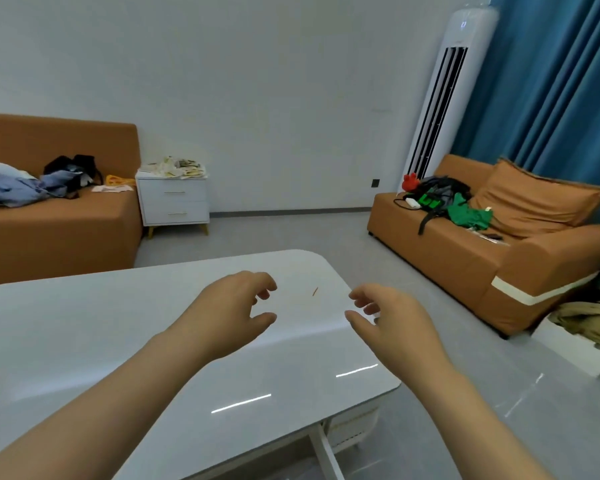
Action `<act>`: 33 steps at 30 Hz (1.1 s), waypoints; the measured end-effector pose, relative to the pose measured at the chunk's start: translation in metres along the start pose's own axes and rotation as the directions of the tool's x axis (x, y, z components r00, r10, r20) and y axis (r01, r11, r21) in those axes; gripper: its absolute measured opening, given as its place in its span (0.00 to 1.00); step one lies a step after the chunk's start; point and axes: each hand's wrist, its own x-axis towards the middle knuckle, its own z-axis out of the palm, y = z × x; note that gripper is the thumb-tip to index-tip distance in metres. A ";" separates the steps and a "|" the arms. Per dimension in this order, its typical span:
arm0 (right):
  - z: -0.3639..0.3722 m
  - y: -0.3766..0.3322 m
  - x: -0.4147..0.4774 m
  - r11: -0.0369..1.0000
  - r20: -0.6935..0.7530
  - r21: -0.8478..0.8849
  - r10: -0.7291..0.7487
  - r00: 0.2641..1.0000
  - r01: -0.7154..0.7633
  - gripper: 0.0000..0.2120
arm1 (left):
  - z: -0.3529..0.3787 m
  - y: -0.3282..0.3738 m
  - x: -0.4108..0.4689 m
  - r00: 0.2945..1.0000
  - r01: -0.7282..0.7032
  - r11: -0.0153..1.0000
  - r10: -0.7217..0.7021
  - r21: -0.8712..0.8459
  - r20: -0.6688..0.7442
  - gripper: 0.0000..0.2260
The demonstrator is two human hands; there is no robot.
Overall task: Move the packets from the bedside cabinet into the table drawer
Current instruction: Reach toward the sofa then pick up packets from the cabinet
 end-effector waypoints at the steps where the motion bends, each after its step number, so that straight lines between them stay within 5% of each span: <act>1: -0.023 -0.003 0.008 1.000 -0.014 -0.010 0.007 1.000 -0.007 0.13 | -0.017 0.013 0.010 1.000 -0.013 1.000 0.013 -0.002 -0.001 0.17; 19: -0.526 -0.021 0.067 0.955 -0.347 -0.284 -0.023 0.938 -0.081 0.12 | -0.341 0.375 0.172 0.915 -0.383 0.924 0.381 0.010 -0.132 0.17; 33: -0.613 0.049 0.124 0.921 -0.470 -0.350 -0.011 0.882 -0.174 0.15 | -0.348 0.462 0.279 0.783 -0.555 0.829 0.549 0.068 -0.292 0.17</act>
